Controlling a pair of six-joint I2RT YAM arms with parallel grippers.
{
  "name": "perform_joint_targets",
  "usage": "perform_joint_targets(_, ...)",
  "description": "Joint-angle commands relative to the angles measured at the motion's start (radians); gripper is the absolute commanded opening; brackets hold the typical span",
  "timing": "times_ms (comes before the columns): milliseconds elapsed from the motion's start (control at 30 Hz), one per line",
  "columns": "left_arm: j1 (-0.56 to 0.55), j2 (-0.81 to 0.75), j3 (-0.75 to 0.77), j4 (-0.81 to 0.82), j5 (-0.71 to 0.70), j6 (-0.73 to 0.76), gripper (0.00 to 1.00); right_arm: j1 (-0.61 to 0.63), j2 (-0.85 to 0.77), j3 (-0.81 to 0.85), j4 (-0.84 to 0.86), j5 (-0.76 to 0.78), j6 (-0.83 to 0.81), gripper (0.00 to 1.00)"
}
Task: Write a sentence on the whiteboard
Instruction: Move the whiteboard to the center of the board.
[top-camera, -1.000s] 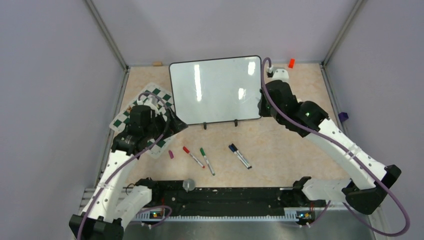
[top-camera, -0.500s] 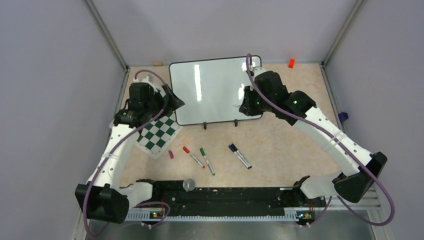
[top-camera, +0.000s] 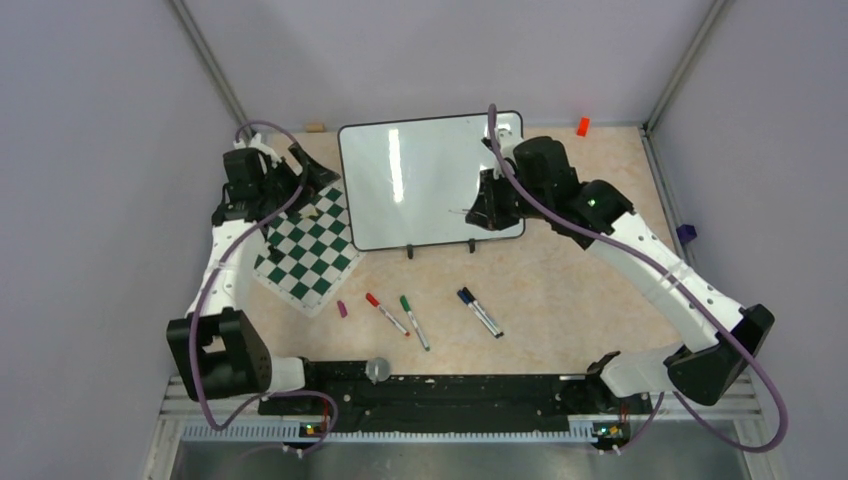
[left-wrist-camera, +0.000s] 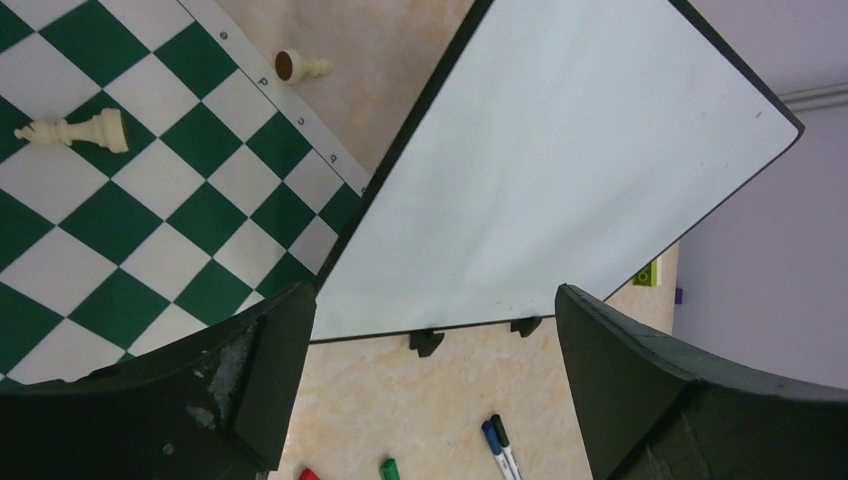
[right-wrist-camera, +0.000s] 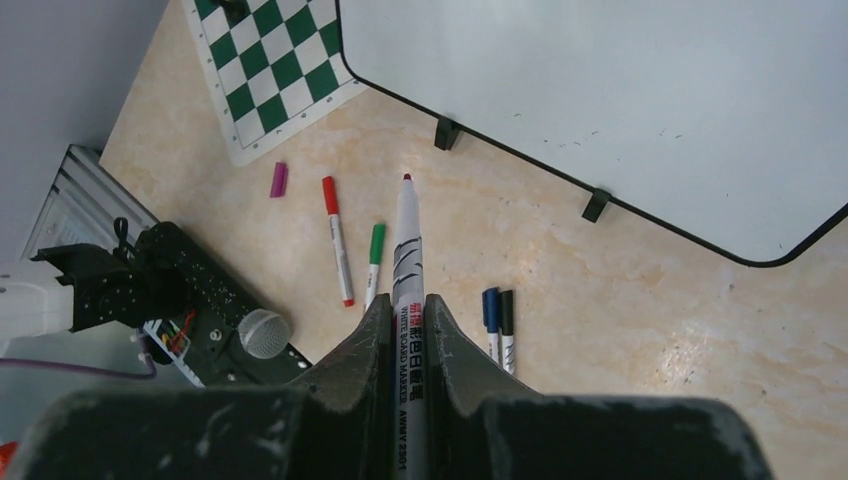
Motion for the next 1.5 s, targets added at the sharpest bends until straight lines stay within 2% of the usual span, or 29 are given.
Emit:
perform_joint_targets(0, 0.042, 0.075, 0.098, 0.084, 0.071, 0.034, 0.98, -0.024, -0.007, 0.052, 0.054, -0.064, -0.048, 0.0)
perform_joint_targets(133, 0.044, 0.155, 0.127, 0.12, 0.132, 0.085, 0.99, -0.043, -0.004, 0.051, 0.062, -0.102, -0.052, 0.0)
perform_joint_targets(267, 0.045, 0.156, 0.06, 0.252, 0.188, 0.137, 0.99, -0.054, -0.006, 0.055, 0.063, -0.11, -0.058, 0.0)
perform_joint_targets(367, 0.046, 0.144, 0.009, 0.34, 0.124, 0.177, 0.99, -0.061, -0.008, 0.058, 0.063, -0.115, -0.062, 0.0)
perform_joint_targets(467, 0.052, 0.165, 0.043, 0.323, 0.137, 0.194, 0.99, -0.065, -0.003, 0.065, 0.065, -0.121, -0.062, 0.0)
perform_joint_targets(567, 0.061, 0.221, 0.131, 0.215, 0.166, 0.169, 0.99, -0.07, 0.009, 0.08, 0.065, -0.124, -0.064, 0.0)
perform_joint_targets(667, 0.068, 0.309, 0.178, 0.288, 0.378, 0.16, 0.99, -0.074, 0.023, 0.101, 0.076, -0.106, -0.07, 0.0)
perform_joint_targets(767, 0.067, 0.44, 0.313, 0.19, 0.525, 0.18, 0.99, -0.083, 0.04, 0.134, 0.078, -0.082, -0.06, 0.0)
perform_joint_targets(833, 0.068, 0.49, 0.353, 0.162, 0.545, 0.184, 0.99, -0.086, 0.049, 0.148, 0.079, -0.069, -0.048, 0.0)
perform_joint_targets(1000, 0.067, 0.449, 0.295, 0.233, 0.496, 0.217, 0.99, -0.091, 0.066, 0.159, 0.08, -0.059, -0.032, 0.0)
perform_joint_targets(1100, 0.068, 0.455, 0.29, 0.237, 0.546, 0.234, 0.99, -0.093, 0.075, 0.177, 0.081, -0.055, -0.028, 0.0)
perform_joint_targets(1267, 0.067, 0.475, 0.27, 0.337, 0.637, 0.203, 0.99, -0.096, 0.095, 0.199, 0.08, -0.024, -0.029, 0.0)
perform_joint_targets(1467, 0.069, 0.499, 0.298, 0.319, 0.619, 0.249, 0.99, -0.103, 0.11, 0.2, 0.101, -0.01, -0.029, 0.0)
